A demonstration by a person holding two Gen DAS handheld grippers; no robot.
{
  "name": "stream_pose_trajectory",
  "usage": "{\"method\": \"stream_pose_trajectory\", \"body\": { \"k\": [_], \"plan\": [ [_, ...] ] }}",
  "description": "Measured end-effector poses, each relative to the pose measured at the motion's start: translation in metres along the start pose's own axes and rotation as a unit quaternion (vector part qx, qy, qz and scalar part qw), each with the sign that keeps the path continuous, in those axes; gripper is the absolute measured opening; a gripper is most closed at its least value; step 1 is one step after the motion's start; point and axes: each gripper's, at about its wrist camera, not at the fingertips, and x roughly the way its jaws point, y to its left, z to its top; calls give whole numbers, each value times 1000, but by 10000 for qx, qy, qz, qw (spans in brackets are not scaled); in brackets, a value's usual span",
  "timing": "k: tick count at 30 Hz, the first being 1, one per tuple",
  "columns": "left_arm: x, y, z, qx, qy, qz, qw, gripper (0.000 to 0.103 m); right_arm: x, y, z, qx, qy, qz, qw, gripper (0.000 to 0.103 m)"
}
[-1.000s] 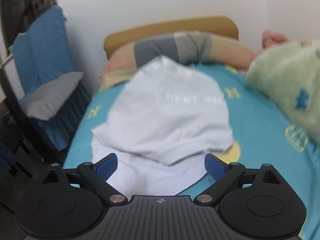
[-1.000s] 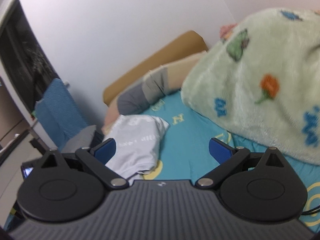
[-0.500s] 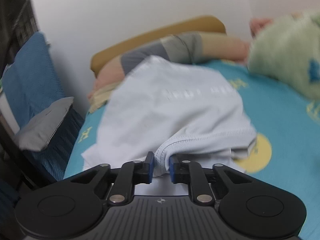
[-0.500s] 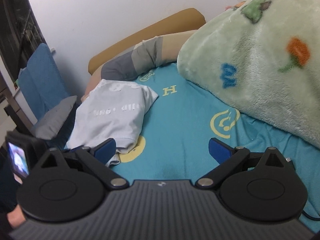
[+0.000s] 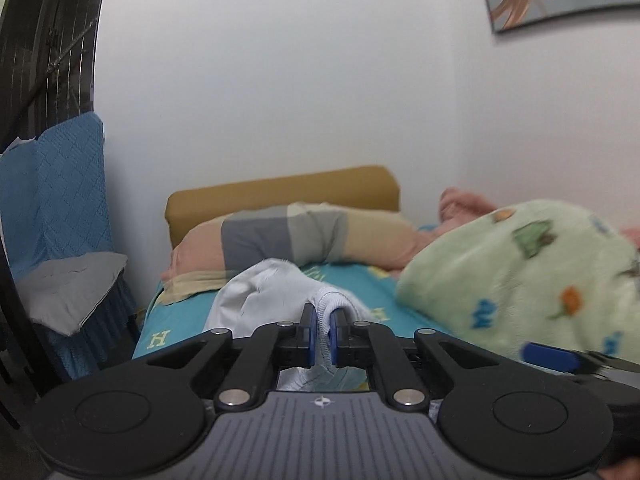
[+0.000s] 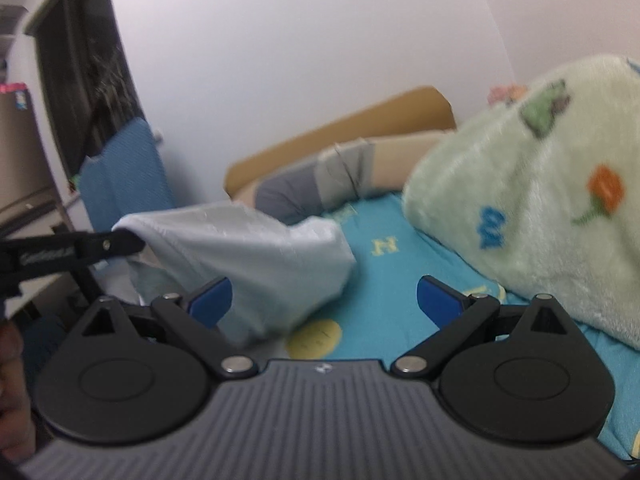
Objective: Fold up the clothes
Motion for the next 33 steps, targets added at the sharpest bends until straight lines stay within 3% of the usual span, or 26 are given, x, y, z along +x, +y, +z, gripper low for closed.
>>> {"method": "stream_pose_trajectory", "body": {
  "k": [6, 9, 12, 16, 19, 24, 28, 31, 33],
  "plan": [
    [-79, 11, 5, -492, -292, -293, 9979, 7, -38, 21, 7, -94, -178, 427, 9989, 101],
    [-111, 20, 3, -742, -357, -480, 9955, 7, -52, 35, 8, -195, -123, 914, 9955, 101],
    [-116, 29, -2, -883, -253, -593, 9940, 7, -53, 52, 6, -335, 98, 1342, 9903, 101],
    [-104, 39, -6, -1002, -59, -769, 9920, 7, -49, 75, -2, -764, 202, 1552, 9847, 101],
    [-90, 39, -10, -872, 72, -734, 9935, 7, -37, 77, -4, -760, 255, 1362, 9874, 101],
    [-66, 32, -23, -741, 577, -792, 9924, 7, -21, 48, -2, 28, 376, 978, 9945, 101],
    [-58, 10, -29, -325, 668, -887, 9933, 7, -13, 29, -3, 512, 422, 833, 9943, 101],
    [-57, 2, -31, -223, 589, -711, 9955, 7, -5, 22, -8, 598, 646, 542, 9946, 101],
    [-57, 5, -29, -334, 568, -594, 9961, 7, 5, 17, -14, 590, 1100, 202, 9920, 101]
  ]
}}
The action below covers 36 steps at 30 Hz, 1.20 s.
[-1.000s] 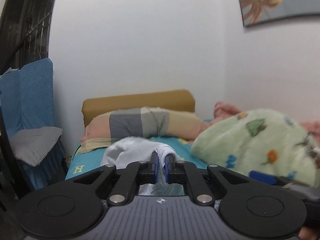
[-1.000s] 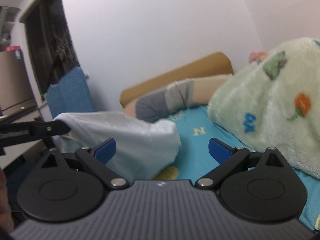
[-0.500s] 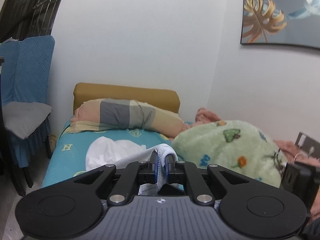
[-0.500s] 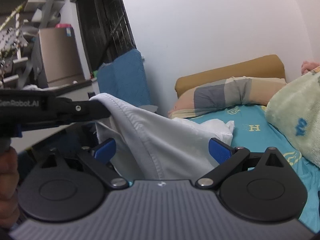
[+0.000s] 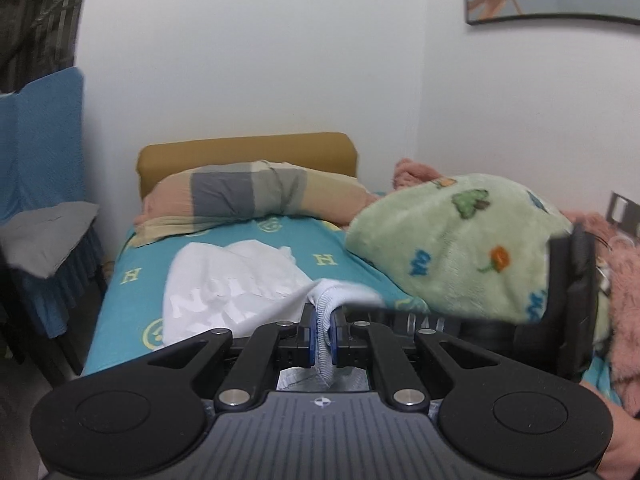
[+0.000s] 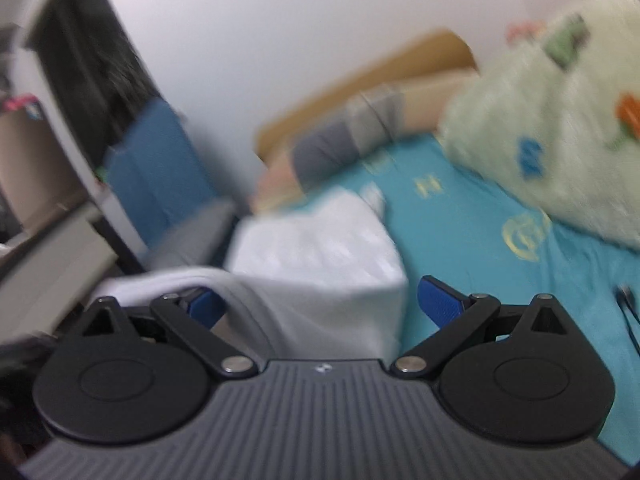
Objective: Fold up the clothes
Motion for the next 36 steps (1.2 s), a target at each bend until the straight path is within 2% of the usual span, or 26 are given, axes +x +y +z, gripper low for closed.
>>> {"method": "stream_pose_trajectory", "body": {
  "k": [4, 7, 12, 13, 15, 17, 18, 19, 23, 25, 28, 31, 33, 36],
  "plan": [
    [0, 10, 4, -263, -22, 245, 9994, 6, 16, -16, -8, 139, 743, -600, 9953, 101],
    [-2, 19, 7, -463, -74, 426, 9980, 6, 11, -28, -7, 452, 883, -770, 9921, 101],
    [-9, 26, 14, -698, -221, 372, 9966, 6, -26, -36, 13, 400, 198, -1204, 9917, 101],
    [-11, 24, 14, -658, -262, 351, 9969, 6, -36, -34, 18, 287, -61, -1199, 9924, 101],
    [-16, 20, 15, -556, -346, 330, 9973, 6, -53, -24, 26, -117, -625, -1282, 9897, 101],
    [-21, 18, 15, -518, -413, 358, 9972, 6, -63, -12, 26, -616, -1057, -1429, 9821, 101],
    [-22, 20, 15, -553, -418, 375, 9969, 6, -62, -8, 25, -815, -1108, -1499, 9791, 101],
    [-24, 21, 14, -594, -421, 393, 9966, 6, -56, -7, 23, -924, -990, -1552, 9786, 101],
    [-28, 30, 13, -731, -398, 557, 9950, 6, -16, -20, 10, -825, 25, -1761, 9809, 101],
    [-28, 34, 12, -759, -350, 639, 9945, 6, -4, -22, 5, -971, 144, -1975, 9754, 101],
    [-23, 39, 8, -803, -167, 784, 9935, 6, -20, -17, 15, -968, -538, -1948, 9746, 101],
    [-15, 45, 4, -870, 82, 842, 9926, 7, -49, -10, 31, -868, -1263, -1575, 9756, 101],
    [-9, 45, 0, -869, 247, 864, 9922, 8, -62, -6, 37, -881, -1495, -1299, 9762, 101],
    [3, 43, -6, -822, 466, 885, 9916, 14, -69, -4, 41, -825, -1581, -1016, 9787, 101]
  ]
}}
